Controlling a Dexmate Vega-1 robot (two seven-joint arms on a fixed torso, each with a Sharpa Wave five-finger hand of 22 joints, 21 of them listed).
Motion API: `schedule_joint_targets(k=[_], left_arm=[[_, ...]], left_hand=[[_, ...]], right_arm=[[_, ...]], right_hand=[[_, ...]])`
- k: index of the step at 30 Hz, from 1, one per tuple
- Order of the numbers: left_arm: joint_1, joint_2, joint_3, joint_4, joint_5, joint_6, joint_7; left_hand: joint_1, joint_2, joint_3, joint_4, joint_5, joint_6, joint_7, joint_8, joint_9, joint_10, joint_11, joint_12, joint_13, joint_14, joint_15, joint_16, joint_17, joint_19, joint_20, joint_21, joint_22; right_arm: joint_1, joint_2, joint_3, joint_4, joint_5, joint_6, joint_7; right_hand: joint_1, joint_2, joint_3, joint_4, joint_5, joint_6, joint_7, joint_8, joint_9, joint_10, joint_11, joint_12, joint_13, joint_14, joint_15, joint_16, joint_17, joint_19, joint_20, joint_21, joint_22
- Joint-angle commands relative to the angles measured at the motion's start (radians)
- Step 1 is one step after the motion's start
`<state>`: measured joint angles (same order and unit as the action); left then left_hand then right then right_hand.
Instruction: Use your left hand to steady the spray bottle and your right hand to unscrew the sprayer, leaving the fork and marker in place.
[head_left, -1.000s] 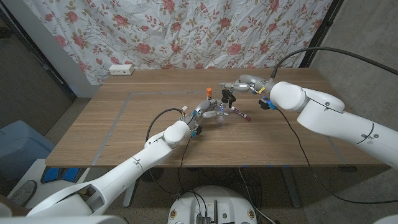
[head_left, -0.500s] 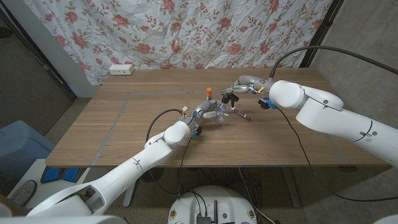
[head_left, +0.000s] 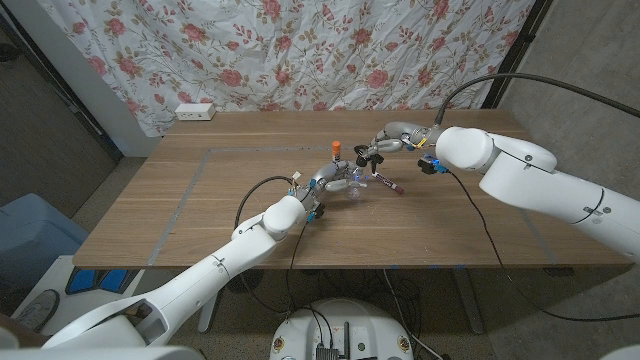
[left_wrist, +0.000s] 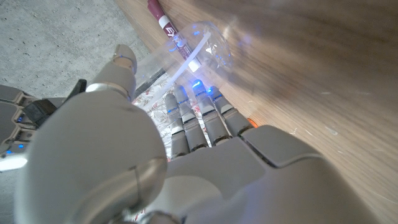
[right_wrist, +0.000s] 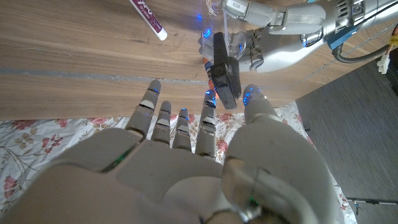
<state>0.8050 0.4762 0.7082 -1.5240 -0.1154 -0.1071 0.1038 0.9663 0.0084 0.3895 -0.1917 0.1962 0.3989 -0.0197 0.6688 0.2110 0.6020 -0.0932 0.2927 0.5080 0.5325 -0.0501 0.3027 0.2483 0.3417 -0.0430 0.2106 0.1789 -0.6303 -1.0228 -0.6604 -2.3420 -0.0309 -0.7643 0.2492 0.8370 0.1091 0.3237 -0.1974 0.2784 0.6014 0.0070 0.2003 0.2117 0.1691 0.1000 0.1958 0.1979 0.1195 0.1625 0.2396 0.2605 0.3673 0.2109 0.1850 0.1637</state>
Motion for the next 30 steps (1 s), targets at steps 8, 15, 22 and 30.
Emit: schedule_joint_targets(k=[8, 15, 22, 30], left_arm=[[0.004, 0.005, -0.001, -0.005, 0.0, -0.013, -0.007], [0.001, 0.002, 0.0, 0.0, 0.001, -0.018, -0.008], [0.008, 0.003, -0.003, -0.008, 0.0, -0.009, -0.001], [0.007, 0.001, -0.003, -0.006, 0.001, -0.009, 0.0]], left_hand=[[-0.097, 0.132, 0.039, 0.029, 0.003, 0.064, 0.018, 0.009, 0.003, 0.042, -0.033, 0.003, 0.003, 0.012, -0.091, -0.003, 0.004, 0.008, -0.02, 0.002, 0.003], [-0.102, 0.132, 0.04, 0.029, 0.003, 0.065, 0.019, 0.009, 0.002, 0.041, -0.033, 0.002, 0.004, 0.014, -0.092, -0.003, 0.004, 0.008, -0.02, 0.002, 0.003], [-0.105, 0.133, 0.042, 0.029, 0.003, 0.066, 0.021, 0.009, 0.002, 0.044, -0.032, 0.002, 0.004, 0.014, -0.091, -0.005, 0.004, 0.008, -0.02, 0.002, 0.003], [-0.107, 0.135, 0.042, 0.029, 0.002, 0.065, 0.019, 0.009, 0.002, 0.044, -0.03, 0.001, 0.005, 0.013, -0.091, -0.005, 0.007, 0.008, -0.02, 0.002, 0.003]], right_arm=[[0.008, -0.024, 0.012, -0.002, 0.038, 0.006, 0.018], [-0.009, -0.019, 0.022, 0.001, 0.044, 0.004, -0.014], [-0.024, -0.005, 0.028, 0.014, 0.051, 0.012, -0.048], [-0.03, 0.006, 0.028, 0.025, 0.051, 0.015, -0.073]], right_hand=[[0.155, -0.002, 0.066, 0.003, 0.049, 0.011, -0.065, 0.016, 0.007, -0.005, -0.024, 0.004, 0.001, -0.003, -0.028, -0.004, -0.001, 0.003, -0.022, 0.0, 0.002], [0.216, 0.002, 0.085, 0.008, 0.058, 0.042, -0.127, 0.032, 0.017, 0.006, -0.056, 0.009, 0.001, 0.0, -0.053, 0.002, 0.002, 0.003, -0.037, 0.0, 0.002], [0.259, 0.006, 0.092, 0.012, 0.057, 0.097, -0.176, 0.058, 0.029, 0.024, -0.082, 0.013, 0.001, 0.01, -0.072, 0.012, 0.008, 0.004, -0.05, 0.0, 0.002], [0.287, 0.013, 0.091, 0.018, 0.051, 0.168, -0.206, 0.095, 0.044, 0.05, -0.107, 0.018, 0.001, 0.022, -0.094, 0.026, 0.018, 0.014, -0.063, 0.003, 0.002]])
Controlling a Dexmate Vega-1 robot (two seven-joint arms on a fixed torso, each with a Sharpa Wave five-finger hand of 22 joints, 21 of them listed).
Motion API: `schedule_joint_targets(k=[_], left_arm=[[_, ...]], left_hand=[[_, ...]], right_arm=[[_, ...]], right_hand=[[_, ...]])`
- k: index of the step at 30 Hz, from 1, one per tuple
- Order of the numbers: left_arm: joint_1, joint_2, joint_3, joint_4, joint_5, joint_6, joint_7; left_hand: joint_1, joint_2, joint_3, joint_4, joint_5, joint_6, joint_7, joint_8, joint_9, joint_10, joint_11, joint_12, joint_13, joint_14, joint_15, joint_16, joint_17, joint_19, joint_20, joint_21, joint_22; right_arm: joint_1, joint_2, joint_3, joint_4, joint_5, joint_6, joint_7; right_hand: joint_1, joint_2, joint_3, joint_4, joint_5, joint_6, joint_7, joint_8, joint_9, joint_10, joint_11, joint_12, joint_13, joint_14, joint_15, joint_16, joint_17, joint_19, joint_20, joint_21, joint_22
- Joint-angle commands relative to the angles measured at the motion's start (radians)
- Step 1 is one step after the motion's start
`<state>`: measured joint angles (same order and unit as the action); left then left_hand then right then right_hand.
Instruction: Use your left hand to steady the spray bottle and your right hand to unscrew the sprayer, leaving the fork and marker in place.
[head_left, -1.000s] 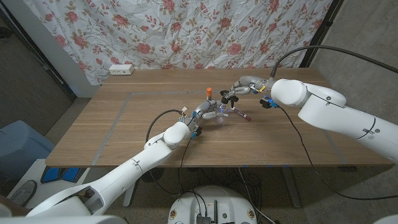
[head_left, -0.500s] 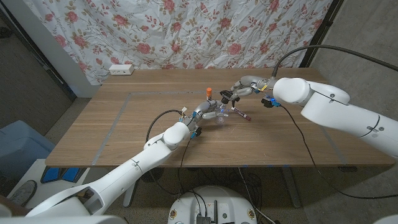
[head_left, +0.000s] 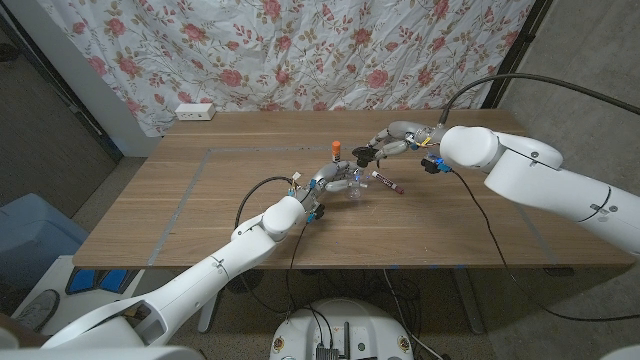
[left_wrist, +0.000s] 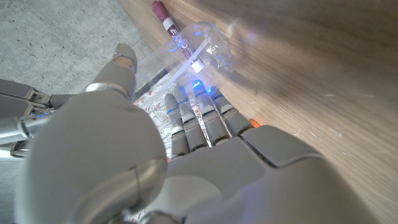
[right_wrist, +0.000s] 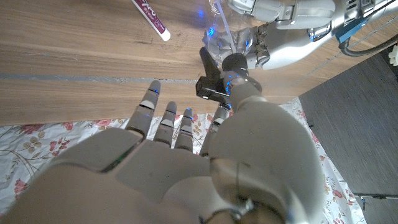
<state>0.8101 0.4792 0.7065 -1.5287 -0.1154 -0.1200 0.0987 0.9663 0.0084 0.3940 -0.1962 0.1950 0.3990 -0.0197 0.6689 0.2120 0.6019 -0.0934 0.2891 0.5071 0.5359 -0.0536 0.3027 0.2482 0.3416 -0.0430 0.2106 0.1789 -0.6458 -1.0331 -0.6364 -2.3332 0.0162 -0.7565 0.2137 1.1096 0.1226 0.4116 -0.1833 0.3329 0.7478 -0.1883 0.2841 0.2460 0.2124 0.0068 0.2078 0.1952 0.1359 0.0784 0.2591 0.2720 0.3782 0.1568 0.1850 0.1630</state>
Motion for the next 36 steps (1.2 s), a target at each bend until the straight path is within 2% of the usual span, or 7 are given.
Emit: schedule_joint_targets(k=[1, 9, 15, 18, 27, 33, 36], left_arm=[[0.001, -0.004, -0.001, 0.001, 0.0, 0.003, 0.005], [-0.002, -0.005, 0.0, 0.006, -0.003, 0.001, 0.0], [-0.005, -0.008, 0.002, 0.012, -0.005, 0.0, -0.003], [-0.005, -0.009, 0.002, 0.012, -0.006, 0.001, -0.004], [-0.005, -0.009, 0.002, 0.013, -0.008, 0.001, -0.003], [-0.009, -0.011, 0.003, 0.019, -0.009, -0.002, -0.006], [-0.01, -0.013, 0.003, 0.023, -0.009, -0.005, -0.007]], left_hand=[[-0.107, 0.134, 0.038, 0.032, 0.004, 0.065, 0.021, 0.009, 0.001, 0.044, -0.029, 0.005, 0.006, 0.01, -0.087, -0.005, 0.006, 0.008, -0.02, 0.002, 0.003], [-0.11, 0.135, 0.04, 0.032, 0.003, 0.066, 0.019, 0.009, 0.001, 0.041, -0.03, 0.003, 0.007, 0.01, -0.088, -0.006, 0.007, 0.008, -0.02, 0.002, 0.003], [-0.112, 0.136, 0.041, 0.032, 0.003, 0.066, 0.02, 0.009, 0.001, 0.043, -0.029, 0.003, 0.007, 0.011, -0.087, -0.007, 0.007, 0.008, -0.021, 0.002, 0.003], [-0.113, 0.136, 0.042, 0.032, 0.003, 0.066, 0.021, 0.009, 0.001, 0.044, -0.03, 0.003, 0.008, 0.011, -0.088, -0.007, 0.007, 0.008, -0.021, 0.002, 0.003], [-0.116, 0.136, 0.043, 0.031, 0.003, 0.065, 0.022, 0.008, 0.0, 0.043, -0.03, 0.001, 0.008, 0.011, -0.087, -0.008, 0.008, 0.008, -0.021, 0.002, 0.003], [-0.117, 0.136, 0.045, 0.03, 0.003, 0.066, 0.021, 0.008, 0.0, 0.045, -0.029, 0.001, 0.009, 0.013, -0.087, -0.008, 0.008, 0.008, -0.02, 0.002, 0.003], [-0.117, 0.137, 0.045, 0.03, 0.003, 0.065, 0.021, 0.008, 0.0, 0.045, -0.03, 0.001, 0.009, 0.012, -0.086, -0.008, 0.009, 0.008, -0.02, 0.001, 0.003]], right_arm=[[-0.019, 0.022, 0.004, 0.019, 0.002, 0.007, -0.049], [-0.023, 0.032, 0.008, 0.032, 0.01, 0.02, -0.066], [-0.023, 0.037, 0.009, 0.041, 0.015, 0.027, -0.073], [-0.024, 0.041, 0.007, 0.045, 0.012, 0.033, -0.081], [-0.022, 0.043, 0.005, 0.053, 0.009, 0.046, -0.082], [-0.021, 0.044, 0.005, 0.052, 0.005, 0.044, -0.085], [-0.021, 0.045, 0.005, 0.051, 0.002, 0.042, -0.087]], right_hand=[[0.016, 0.0, 0.003, 0.004, -0.004, 0.027, -0.014, 0.014, 0.011, 0.011, -0.014, 0.007, 0.004, 0.006, -0.012, 0.008, 0.008, 0.003, -0.009, 0.003, 0.003], [0.041, 0.008, 0.001, 0.004, -0.012, 0.104, -0.032, 0.054, 0.026, 0.042, -0.031, 0.013, 0.004, 0.015, -0.026, 0.023, 0.021, 0.001, -0.013, 0.002, 0.003], [0.068, 0.013, 0.004, 0.001, -0.015, 0.15, -0.032, 0.074, 0.028, 0.06, -0.047, 0.015, 0.004, 0.022, -0.04, 0.033, 0.031, 0.001, -0.019, 0.003, 0.003], [0.082, 0.012, 0.0, 0.004, -0.019, 0.207, -0.029, 0.097, 0.026, 0.076, -0.054, 0.016, 0.004, 0.031, -0.053, 0.045, 0.04, 0.007, -0.027, 0.005, 0.004], [0.099, 0.009, -0.01, 0.008, -0.025, 0.296, -0.026, 0.133, 0.021, 0.093, -0.071, 0.015, 0.004, 0.03, -0.057, 0.055, 0.051, 0.01, -0.029, 0.005, 0.004], [0.106, 0.011, -0.009, 0.005, -0.025, 0.306, -0.029, 0.137, 0.02, 0.097, -0.073, 0.015, 0.004, 0.028, -0.06, 0.056, 0.053, 0.006, -0.03, 0.004, 0.004], [0.122, 0.01, -0.006, -0.001, -0.024, 0.286, -0.032, 0.127, 0.016, 0.092, -0.075, 0.012, 0.004, 0.025, -0.06, 0.057, 0.056, 0.002, -0.029, 0.002, 0.004]])
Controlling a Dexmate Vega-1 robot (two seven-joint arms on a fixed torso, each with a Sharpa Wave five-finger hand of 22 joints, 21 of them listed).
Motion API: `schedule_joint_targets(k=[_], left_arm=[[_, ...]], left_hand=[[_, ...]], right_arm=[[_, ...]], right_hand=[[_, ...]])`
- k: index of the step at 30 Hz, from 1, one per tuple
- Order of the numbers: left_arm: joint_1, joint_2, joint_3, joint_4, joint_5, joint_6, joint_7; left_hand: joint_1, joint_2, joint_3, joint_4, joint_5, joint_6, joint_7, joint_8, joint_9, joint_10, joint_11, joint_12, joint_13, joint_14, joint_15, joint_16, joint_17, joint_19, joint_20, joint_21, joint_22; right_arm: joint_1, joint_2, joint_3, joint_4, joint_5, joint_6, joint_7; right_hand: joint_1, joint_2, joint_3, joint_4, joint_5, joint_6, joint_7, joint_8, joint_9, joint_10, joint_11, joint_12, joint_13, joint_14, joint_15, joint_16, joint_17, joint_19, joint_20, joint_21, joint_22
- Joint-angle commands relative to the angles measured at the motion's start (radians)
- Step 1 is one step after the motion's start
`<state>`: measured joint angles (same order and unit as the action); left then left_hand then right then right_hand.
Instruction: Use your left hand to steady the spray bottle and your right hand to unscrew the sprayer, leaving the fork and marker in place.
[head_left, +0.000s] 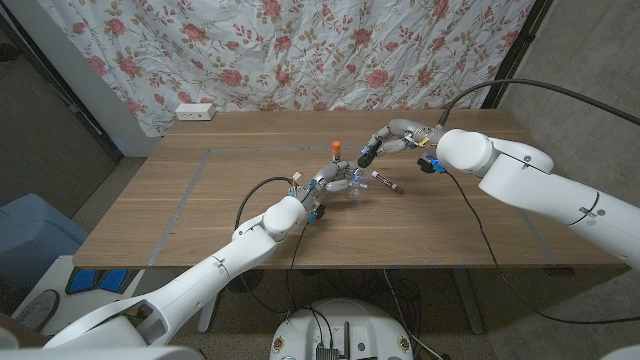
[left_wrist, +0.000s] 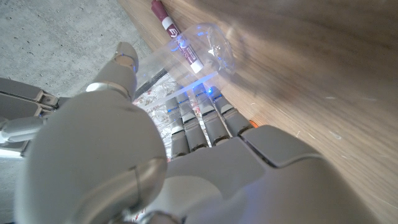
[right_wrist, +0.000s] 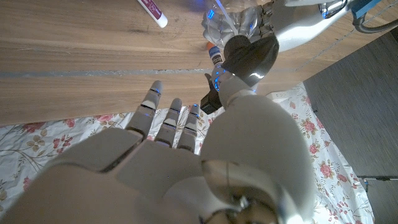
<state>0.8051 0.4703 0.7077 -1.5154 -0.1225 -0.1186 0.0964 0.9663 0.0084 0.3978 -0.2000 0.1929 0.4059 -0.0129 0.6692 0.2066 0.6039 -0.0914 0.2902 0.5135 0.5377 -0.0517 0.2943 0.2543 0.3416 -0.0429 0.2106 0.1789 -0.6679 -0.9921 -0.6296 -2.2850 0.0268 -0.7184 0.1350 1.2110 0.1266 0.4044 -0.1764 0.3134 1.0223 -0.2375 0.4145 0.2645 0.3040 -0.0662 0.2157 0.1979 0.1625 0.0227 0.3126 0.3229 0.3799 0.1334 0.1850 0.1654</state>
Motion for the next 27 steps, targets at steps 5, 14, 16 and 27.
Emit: schedule_joint_targets(k=[5, 14, 16, 27], left_arm=[[-0.008, -0.005, 0.003, 0.015, -0.003, -0.01, -0.006], [-0.009, -0.006, 0.003, 0.017, -0.003, -0.012, -0.008], [-0.009, -0.006, 0.003, 0.017, -0.003, -0.012, -0.008], [-0.004, -0.004, 0.001, 0.012, -0.003, -0.01, -0.003]], left_hand=[[-0.118, 0.138, 0.042, 0.033, 0.005, 0.058, 0.015, 0.007, 0.005, 0.044, -0.032, 0.0, 0.003, 0.011, -0.088, 0.001, 0.004, 0.008, -0.02, 0.002, 0.003], [-0.119, 0.137, 0.044, 0.032, 0.005, 0.061, 0.016, 0.007, 0.005, 0.046, -0.032, 0.0, 0.004, 0.012, -0.089, 0.001, 0.004, 0.009, -0.02, 0.002, 0.003], [-0.12, 0.138, 0.044, 0.032, 0.005, 0.062, 0.015, 0.007, 0.005, 0.045, -0.031, -0.001, 0.004, 0.013, -0.089, 0.001, 0.005, 0.01, -0.02, 0.002, 0.003], [-0.12, 0.137, 0.045, 0.03, 0.005, 0.062, 0.015, 0.007, 0.005, 0.046, -0.032, -0.001, 0.005, 0.014, -0.09, 0.001, 0.006, 0.01, -0.02, 0.002, 0.003]], right_arm=[[-0.01, 0.006, 0.005, 0.003, -0.013, 0.017, -0.026], [-0.023, 0.003, 0.02, -0.004, -0.015, 0.033, -0.04], [-0.027, 0.001, 0.026, -0.007, -0.016, 0.033, -0.044], [-0.047, -0.01, 0.049, -0.02, -0.009, 0.035, -0.057]], right_hand=[[0.046, 0.0, 0.003, -0.011, -0.002, -0.02, 0.016, -0.02, -0.01, -0.012, -0.003, -0.003, 0.002, -0.013, -0.004, 0.002, 0.009, -0.009, -0.004, 0.0, 0.002], [0.088, -0.016, 0.0, -0.011, 0.002, -0.076, 0.016, -0.057, -0.029, -0.06, -0.003, -0.019, 0.002, -0.067, 0.012, -0.017, 0.012, -0.034, -0.005, -0.003, 0.003], [0.093, -0.017, 0.0, -0.01, 0.003, -0.085, 0.016, -0.063, -0.031, -0.066, -0.004, -0.02, 0.002, -0.07, 0.013, -0.018, 0.012, -0.04, -0.004, -0.004, 0.003], [0.108, -0.022, -0.005, -0.006, 0.002, -0.121, 0.015, -0.087, -0.042, -0.074, -0.007, -0.018, 0.002, -0.074, 0.014, -0.019, 0.013, -0.046, -0.001, -0.002, 0.003]])
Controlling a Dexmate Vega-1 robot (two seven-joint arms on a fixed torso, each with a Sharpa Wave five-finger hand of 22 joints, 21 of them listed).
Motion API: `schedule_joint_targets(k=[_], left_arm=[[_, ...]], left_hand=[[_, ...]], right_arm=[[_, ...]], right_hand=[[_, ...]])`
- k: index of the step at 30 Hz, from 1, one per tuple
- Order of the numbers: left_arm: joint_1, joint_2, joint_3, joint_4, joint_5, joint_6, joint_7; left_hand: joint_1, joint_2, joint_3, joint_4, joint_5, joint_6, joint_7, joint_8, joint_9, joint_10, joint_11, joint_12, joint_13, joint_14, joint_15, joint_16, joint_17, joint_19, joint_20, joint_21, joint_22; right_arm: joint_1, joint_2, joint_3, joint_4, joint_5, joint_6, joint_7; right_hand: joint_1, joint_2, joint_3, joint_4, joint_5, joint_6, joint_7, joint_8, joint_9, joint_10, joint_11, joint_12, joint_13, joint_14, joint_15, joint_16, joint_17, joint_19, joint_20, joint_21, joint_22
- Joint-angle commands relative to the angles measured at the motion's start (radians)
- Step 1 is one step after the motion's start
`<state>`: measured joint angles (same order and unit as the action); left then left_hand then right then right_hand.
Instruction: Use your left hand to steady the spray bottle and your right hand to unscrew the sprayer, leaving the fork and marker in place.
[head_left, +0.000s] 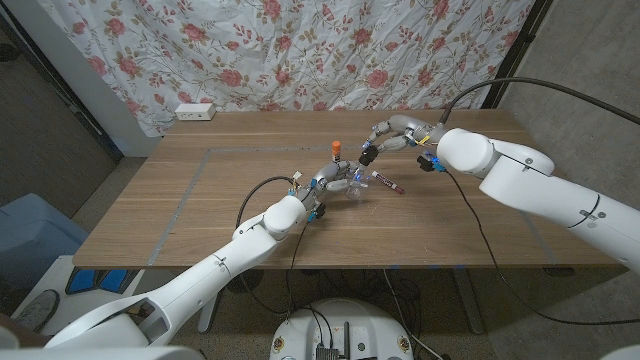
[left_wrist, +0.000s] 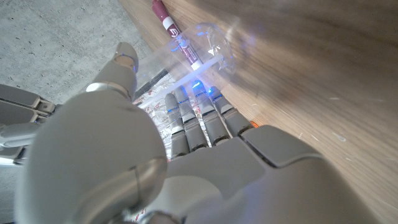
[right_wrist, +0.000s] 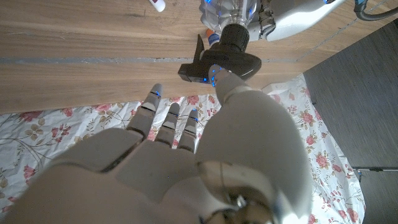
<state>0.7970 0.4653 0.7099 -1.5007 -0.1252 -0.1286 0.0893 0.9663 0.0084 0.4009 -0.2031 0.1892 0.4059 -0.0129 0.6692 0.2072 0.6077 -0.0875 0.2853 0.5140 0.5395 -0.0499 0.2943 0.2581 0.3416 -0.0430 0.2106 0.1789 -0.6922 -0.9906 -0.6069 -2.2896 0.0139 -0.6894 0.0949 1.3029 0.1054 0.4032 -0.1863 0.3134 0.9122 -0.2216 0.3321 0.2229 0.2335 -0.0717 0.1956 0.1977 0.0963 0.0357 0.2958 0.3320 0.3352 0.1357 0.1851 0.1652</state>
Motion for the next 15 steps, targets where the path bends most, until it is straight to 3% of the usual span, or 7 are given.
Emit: schedule_joint_targets(k=[1, 8, 15], left_arm=[[0.005, 0.001, -0.002, -0.004, 0.001, -0.001, 0.007], [0.01, 0.003, -0.005, -0.01, 0.004, -0.001, 0.016], [0.014, 0.004, -0.007, -0.013, 0.006, -0.005, 0.022]], left_hand=[[-0.12, 0.137, 0.042, 0.034, 0.008, 0.061, 0.015, 0.007, 0.004, 0.043, -0.036, 0.003, 0.004, 0.013, -0.091, 0.001, 0.003, 0.01, -0.02, 0.002, 0.003], [-0.119, 0.136, 0.042, 0.032, 0.008, 0.062, 0.015, 0.007, 0.004, 0.045, -0.035, 0.004, 0.005, 0.013, -0.09, 0.002, 0.004, 0.011, -0.02, 0.002, 0.003], [-0.119, 0.135, 0.042, 0.031, 0.008, 0.063, 0.014, 0.007, 0.004, 0.047, -0.034, 0.004, 0.005, 0.015, -0.091, 0.003, 0.005, 0.012, -0.02, 0.003, 0.003]], right_arm=[[-0.028, -0.015, 0.033, -0.021, 0.006, 0.004, -0.021], [-0.043, -0.029, 0.057, -0.04, 0.017, -0.011, -0.032], [-0.057, -0.062, 0.087, -0.045, 0.044, 0.013, -0.02]], right_hand=[[0.017, -0.002, -0.004, 0.004, 0.002, -0.014, 0.0, -0.007, -0.001, -0.004, -0.002, 0.002, 0.002, -0.008, 0.001, -0.002, 0.004, -0.002, -0.004, -0.002, 0.003], [0.018, -0.01, -0.012, 0.007, 0.0, -0.037, 0.0, -0.023, -0.008, -0.006, 0.001, 0.003, 0.002, -0.007, 0.005, -0.002, 0.004, 0.0, 0.0, 0.001, 0.003], [-0.043, -0.046, -0.061, 0.034, -0.016, -0.114, 0.0, -0.078, -0.021, -0.026, 0.025, 0.002, 0.002, -0.006, 0.035, -0.006, -0.001, 0.016, 0.025, 0.006, 0.002]])
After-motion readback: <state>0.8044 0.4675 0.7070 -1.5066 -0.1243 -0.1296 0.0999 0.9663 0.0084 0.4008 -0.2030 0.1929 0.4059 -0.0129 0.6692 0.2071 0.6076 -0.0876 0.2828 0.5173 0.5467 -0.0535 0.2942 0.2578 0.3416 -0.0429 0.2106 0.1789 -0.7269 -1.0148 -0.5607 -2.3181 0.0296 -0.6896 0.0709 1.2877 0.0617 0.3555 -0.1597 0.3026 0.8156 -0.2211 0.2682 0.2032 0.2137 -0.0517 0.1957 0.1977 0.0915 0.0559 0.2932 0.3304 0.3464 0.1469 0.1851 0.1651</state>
